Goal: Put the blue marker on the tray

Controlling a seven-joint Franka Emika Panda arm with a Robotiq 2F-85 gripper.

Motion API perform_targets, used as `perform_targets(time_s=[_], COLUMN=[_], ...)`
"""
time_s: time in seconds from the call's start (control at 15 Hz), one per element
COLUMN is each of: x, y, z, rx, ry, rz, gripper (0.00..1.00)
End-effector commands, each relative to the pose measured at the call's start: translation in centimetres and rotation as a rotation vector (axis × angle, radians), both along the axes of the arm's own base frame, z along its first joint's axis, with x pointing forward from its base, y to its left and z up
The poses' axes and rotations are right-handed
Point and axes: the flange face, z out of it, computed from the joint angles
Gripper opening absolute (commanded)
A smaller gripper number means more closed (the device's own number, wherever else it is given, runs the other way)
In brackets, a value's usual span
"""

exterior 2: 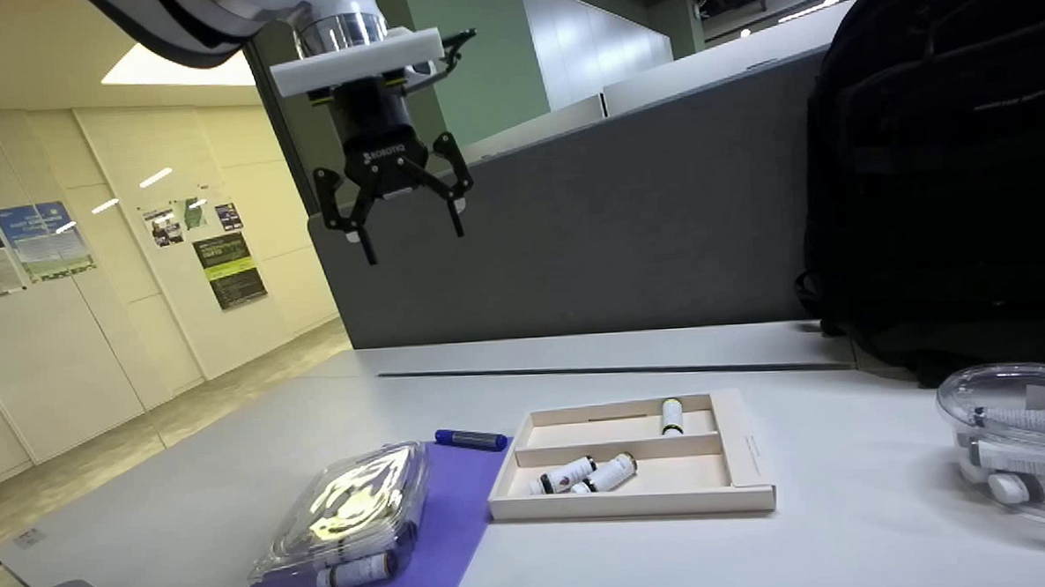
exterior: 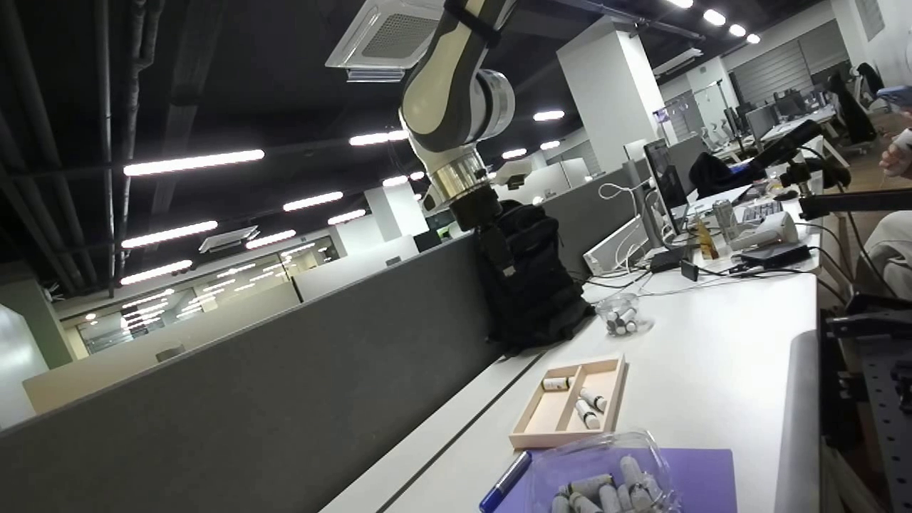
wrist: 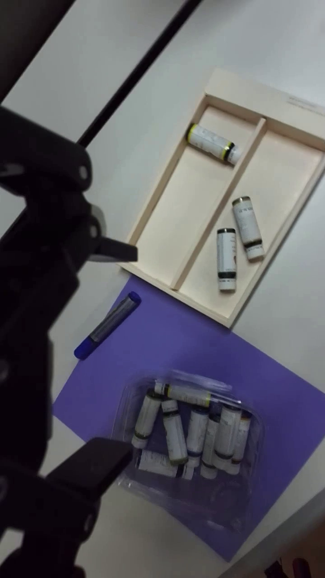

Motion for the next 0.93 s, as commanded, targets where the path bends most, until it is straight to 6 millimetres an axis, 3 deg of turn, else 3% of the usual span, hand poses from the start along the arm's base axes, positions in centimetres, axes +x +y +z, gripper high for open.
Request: perform_targets(time_s=[0.0,0.2,0.47,0.87], x=[3.4,6.0,8.8,10.9], y=[1.1,2.2,3.9,5.8], z=[-1.8,-5.1,-10.4,-16.4], rx=[-0.073,-0.066,-0.029,-0.121], ry=[-0.100,-0.113,0.022,0.145], rz=[0.139,0.228,0.404,0.564], gripper=[1.00,1.00,1.00,1.00])
